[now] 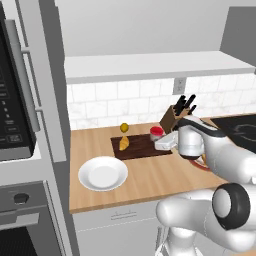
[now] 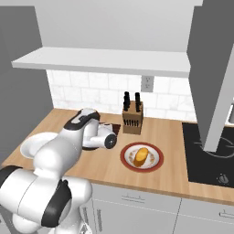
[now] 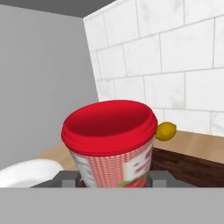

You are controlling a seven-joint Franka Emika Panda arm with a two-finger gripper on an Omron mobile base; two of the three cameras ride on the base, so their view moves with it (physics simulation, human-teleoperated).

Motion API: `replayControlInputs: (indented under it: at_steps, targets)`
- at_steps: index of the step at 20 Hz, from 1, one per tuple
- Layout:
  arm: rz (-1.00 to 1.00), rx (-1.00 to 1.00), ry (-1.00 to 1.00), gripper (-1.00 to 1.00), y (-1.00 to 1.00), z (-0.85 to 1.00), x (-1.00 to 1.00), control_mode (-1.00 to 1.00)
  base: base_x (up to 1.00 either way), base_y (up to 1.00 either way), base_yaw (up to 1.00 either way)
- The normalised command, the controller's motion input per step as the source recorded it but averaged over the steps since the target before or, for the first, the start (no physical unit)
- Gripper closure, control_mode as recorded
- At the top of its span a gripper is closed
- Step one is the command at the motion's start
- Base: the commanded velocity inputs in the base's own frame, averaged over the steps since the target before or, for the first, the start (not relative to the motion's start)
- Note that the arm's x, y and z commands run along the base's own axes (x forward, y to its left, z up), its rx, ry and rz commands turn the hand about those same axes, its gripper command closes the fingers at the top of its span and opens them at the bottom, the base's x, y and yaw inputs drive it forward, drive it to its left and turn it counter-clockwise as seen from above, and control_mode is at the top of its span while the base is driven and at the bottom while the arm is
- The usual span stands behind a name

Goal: From the different types of pastries on the counter, select a croissant and place it on the cutting board. Then retrieve a jar of jam from the cabinet and place it alongside the croissant on the cutting board.

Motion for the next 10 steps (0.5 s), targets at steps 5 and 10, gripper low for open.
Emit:
replayControlInputs:
  at_steps: [5,10]
  targets:
    - [0.00,-0.01,0.00,1.00,0.00,-0.12,0.07,-1.00,0.00,0.00,0.00]
    - [0.00,-0.02,0.00,1.00,0.01,-0.23,0.06,-1.00,0.00,0.00,0.00]
